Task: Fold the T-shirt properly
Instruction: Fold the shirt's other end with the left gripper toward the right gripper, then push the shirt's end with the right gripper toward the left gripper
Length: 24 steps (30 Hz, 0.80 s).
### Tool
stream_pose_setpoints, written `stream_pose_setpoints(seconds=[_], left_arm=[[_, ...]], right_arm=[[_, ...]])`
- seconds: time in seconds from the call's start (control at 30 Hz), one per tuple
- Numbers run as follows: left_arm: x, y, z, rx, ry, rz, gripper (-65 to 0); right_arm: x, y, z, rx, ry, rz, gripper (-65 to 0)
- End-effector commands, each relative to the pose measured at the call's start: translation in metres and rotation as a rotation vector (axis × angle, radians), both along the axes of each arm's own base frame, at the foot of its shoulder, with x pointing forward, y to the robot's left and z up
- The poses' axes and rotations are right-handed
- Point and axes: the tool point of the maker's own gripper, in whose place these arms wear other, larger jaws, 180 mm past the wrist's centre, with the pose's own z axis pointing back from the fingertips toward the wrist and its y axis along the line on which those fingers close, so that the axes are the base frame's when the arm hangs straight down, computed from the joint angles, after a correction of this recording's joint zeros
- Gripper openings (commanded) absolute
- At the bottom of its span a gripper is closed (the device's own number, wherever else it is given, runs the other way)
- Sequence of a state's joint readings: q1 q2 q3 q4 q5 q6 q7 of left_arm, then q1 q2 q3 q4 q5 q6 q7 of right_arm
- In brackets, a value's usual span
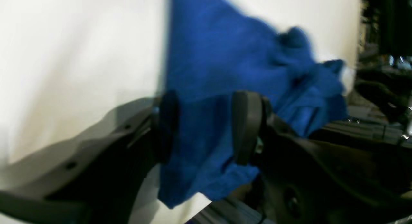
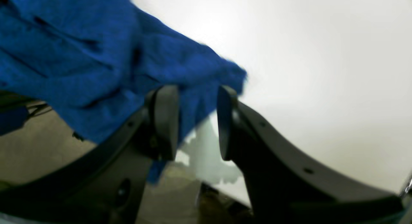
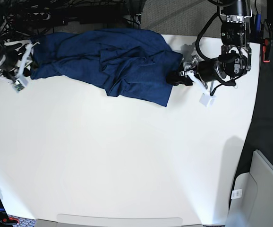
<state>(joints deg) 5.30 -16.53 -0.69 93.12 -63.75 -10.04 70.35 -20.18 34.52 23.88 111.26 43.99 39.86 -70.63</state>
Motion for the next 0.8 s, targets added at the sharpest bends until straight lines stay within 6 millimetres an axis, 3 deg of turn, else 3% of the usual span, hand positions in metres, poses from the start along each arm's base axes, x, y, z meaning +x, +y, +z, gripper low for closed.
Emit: stream_pose_setpoints(seconds=[0.0, 0.23, 0.37, 0.5, 0.57, 0.73, 0.77], left_arm=[[0.011, 0.001, 0.014, -0.026, -0.052, 0.016, -37.3], [0.009, 0.002, 0.004, -0.030, -0.019, 0.029, -37.3], [0.003, 0.002, -0.010, -0.041, 0.029, 0.036, -37.5], [-0.005, -0.019, -0.017, -0.050, 0.048, -0.021, -37.8], [-0.006, -0.027, -0.017, -0.055, 0.037, -0.034, -41.2], [-0.001, -0.032, -0.016, -0.063, 0.008, -0.019, -63.6], [0.005, -0.032, -0.013, -0.063, -0.008, -0.013, -65.0]], right_arm=[[0.001, -0.012, 0.016, -0.012, -0.034, -0.007, -46.2], [-0.023, -0.056, 0.037, -0.031, -0.049, -0.139, -46.1], [-0.032, -0.059, 0.031, -0.037, -0.024, -0.153, -46.1], [-0.037, -0.064, 0.023, -0.068, -0.011, -0.181, -46.0], [-0.035, -0.067, 0.021, -0.090, -0.019, -0.201, -45.9], [-0.045, -0.081, 0.001, -0.128, 0.019, -0.284, -45.9], [-0.047, -0.084, -0.005, -0.120, 0.032, -0.304, -45.9]])
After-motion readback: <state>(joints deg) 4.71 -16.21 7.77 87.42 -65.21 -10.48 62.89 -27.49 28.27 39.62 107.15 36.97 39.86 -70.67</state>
